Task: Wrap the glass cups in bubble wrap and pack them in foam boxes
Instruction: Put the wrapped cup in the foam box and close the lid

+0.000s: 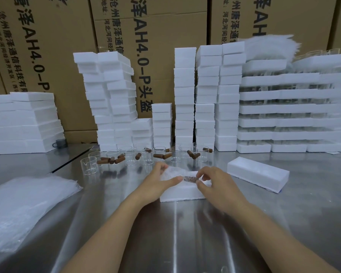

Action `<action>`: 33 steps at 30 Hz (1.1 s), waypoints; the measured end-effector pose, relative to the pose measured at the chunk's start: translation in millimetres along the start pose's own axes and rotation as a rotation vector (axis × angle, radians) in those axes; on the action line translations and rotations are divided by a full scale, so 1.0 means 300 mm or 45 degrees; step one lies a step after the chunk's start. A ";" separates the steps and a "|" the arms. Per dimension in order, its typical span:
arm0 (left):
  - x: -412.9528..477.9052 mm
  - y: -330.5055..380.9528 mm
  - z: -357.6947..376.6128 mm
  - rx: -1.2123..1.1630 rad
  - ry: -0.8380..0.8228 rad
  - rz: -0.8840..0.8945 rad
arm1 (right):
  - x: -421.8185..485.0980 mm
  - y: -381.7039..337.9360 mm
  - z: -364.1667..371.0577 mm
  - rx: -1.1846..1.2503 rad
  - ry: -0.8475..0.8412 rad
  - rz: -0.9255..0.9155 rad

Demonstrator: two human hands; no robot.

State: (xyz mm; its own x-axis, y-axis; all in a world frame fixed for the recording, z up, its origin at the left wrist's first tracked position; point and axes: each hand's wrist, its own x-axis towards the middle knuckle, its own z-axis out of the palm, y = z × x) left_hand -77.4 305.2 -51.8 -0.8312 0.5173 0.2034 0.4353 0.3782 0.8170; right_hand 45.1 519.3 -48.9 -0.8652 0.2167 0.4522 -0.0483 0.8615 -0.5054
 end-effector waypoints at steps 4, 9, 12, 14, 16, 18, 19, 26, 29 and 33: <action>0.005 -0.007 -0.010 -0.081 -0.018 0.024 | -0.011 -0.005 0.007 0.058 0.013 -0.062; 0.000 -0.003 -0.012 -0.091 -0.008 0.036 | -0.006 -0.026 0.017 -0.009 0.002 -0.094; -0.004 0.000 -0.011 -0.083 -0.001 0.041 | 0.005 -0.031 0.015 0.040 -0.035 -0.045; -0.007 0.004 -0.011 -0.065 -0.003 0.036 | 0.009 -0.025 0.016 0.028 -0.060 -0.029; -0.009 0.007 -0.011 -0.068 0.003 0.030 | 0.008 -0.018 0.018 0.025 -0.085 -0.034; -0.015 0.010 -0.005 -0.095 0.004 0.031 | 0.005 -0.017 0.020 0.019 -0.108 -0.057; -0.021 0.015 0.000 -0.100 0.001 0.030 | 0.010 -0.014 0.020 0.008 -0.110 -0.070; -0.029 0.039 0.063 -0.007 0.159 0.051 | 0.055 0.157 -0.084 -0.398 0.296 0.361; -0.027 0.042 0.060 -0.031 0.134 0.066 | 0.035 0.269 -0.151 -0.507 0.293 0.676; -0.025 0.026 0.039 -0.044 0.067 0.081 | 0.014 0.323 -0.206 -0.498 0.223 0.842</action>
State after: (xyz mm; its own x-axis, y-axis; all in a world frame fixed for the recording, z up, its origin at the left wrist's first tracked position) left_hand -63.7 313.1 -53.3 -0.8195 0.4983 0.2831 0.4767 0.3187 0.8193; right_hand 67.7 632.0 -50.6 -0.5602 0.7820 0.2733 0.6565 0.6203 -0.4293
